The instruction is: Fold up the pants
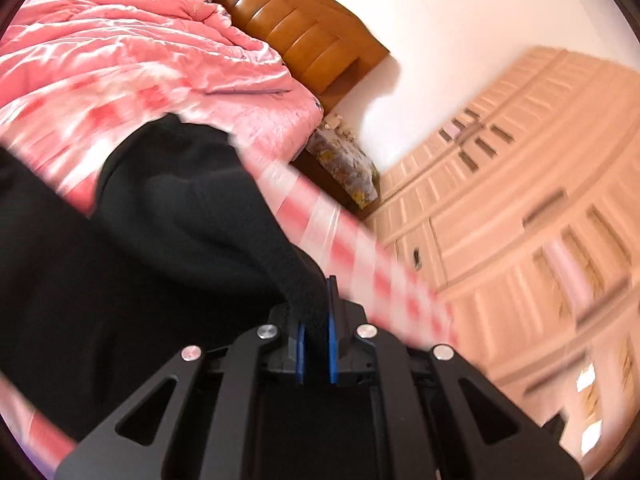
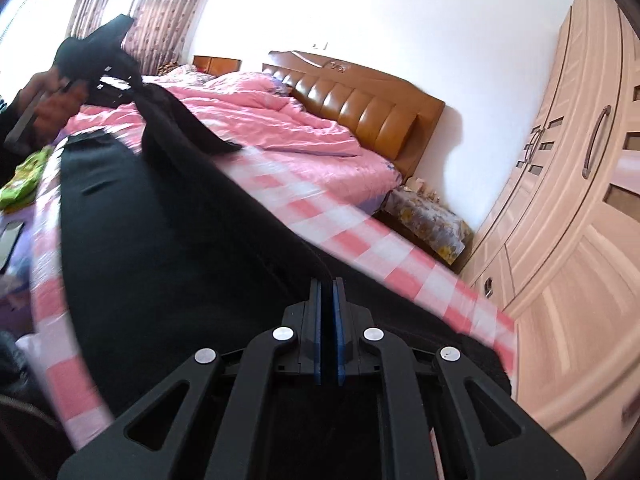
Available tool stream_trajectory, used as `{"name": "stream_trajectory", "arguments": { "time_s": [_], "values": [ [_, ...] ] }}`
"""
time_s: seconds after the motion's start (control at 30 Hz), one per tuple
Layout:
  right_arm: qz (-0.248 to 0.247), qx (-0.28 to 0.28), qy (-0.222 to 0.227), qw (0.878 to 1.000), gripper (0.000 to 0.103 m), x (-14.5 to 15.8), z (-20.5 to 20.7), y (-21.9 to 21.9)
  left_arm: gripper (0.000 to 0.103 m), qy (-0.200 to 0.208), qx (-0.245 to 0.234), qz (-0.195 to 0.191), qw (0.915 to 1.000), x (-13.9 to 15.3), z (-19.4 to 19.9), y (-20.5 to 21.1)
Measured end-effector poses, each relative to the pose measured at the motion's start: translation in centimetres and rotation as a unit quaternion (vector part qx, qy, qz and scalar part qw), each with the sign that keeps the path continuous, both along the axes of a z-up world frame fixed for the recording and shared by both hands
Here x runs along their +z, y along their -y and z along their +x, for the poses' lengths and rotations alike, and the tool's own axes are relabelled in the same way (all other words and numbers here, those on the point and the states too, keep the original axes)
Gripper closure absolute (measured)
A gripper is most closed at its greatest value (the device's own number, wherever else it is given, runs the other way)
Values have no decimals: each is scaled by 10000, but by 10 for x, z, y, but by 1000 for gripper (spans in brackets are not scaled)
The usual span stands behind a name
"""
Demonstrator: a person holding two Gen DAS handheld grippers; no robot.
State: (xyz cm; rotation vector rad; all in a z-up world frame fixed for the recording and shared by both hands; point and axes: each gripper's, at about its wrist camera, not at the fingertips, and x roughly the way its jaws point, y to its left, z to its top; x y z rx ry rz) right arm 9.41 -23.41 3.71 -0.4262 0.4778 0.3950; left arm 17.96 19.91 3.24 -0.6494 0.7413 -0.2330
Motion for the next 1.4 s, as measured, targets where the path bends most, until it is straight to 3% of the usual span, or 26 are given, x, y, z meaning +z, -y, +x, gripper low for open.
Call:
{"name": "stream_trajectory", "arguments": {
  "time_s": [0.1, 0.23, 0.43, 0.53, 0.6, 0.63, 0.67, 0.7, 0.8, 0.87, 1.03, 1.1, 1.17, 1.2, 1.23, 1.3, 1.37, 1.4],
  "values": [
    [-18, -30, -383, 9993, 94, -36, -29, -6, 95, -233, -80, 141, 9996, -49, -50, 0],
    [14, -143, -801, 9967, 93, -82, -42, -13, 95, -638, 76, 284, 9975, -110, -63, 1],
    [272, -366, -949, 9944, 91, -77, -44, -12, 93, -451, 25, 687, 9966, -103, -69, 9],
    [491, -444, -1122, 9915, 79, -78, -49, -11, 86, -521, 23, 735, 9959, -106, -67, 9],
    [723, -522, -1237, 9883, 46, -81, -66, -11, 71, -586, 42, 798, 9951, -110, -70, 4],
    [909, -576, -1224, 9866, 38, -80, -77, -7, 63, -619, 75, 844, 9945, -109, -69, 5],
    [1078, -635, -1158, 9854, 34, -75, -83, -1, 47, -618, 90, 841, 9945, -108, -70, 8],
    [1217, -694, -1100, 9840, 33, -70, -90, 4, 37, -552, 78, 772, 9955, -105, -74, 8],
    [1848, -1149, -1036, 9705, 33, -58, -96, 39, 28, -451, 74, 702, 9965, -97, -82, 19],
    [2350, -1699, -1190, 9496, 33, -60, -90, 72, 26, -420, -83, 613, 9972, -96, -85, 28],
    [3688, -2423, -1962, 8757, 34, -89, -66, 137, 26, -572, -228, 611, 9962, -105, -77, 43],
    [4041, -2444, -2050, 8573, 35, -99, -58, 147, 26, -510, -177, 599, 9967, -107, -76, 43],
    [4132, -2467, -2036, 8526, 38, -102, -49, 149, 27, -502, -177, 627, 9966, -106, -73, 43],
    [4127, -2480, -2018, 8529, 50, -102, -44, 150, 31, -514, -153, 628, 9966, -106, -71, 42],
    [4119, -2516, -1966, 8535, 56, -102, -40, 151, 40, -517, -112, 629, 9966, -106, -69, 41],
    [4090, -2503, -1847, 8579, 60, -100, -36, 150, 83, -552, -1, 867, 9947, -104, -65, 41],
    [3740, -2502, -1589, 8788, 64, -89, -40, 138, 92, -499, -36, 947, 9943, -98, -64, 40],
    [3645, -2438, -1380, 8880, 90, -79, -43, 133, 93, -402, -56, 885, 9953, -93, -65, 37]
  ]
}}
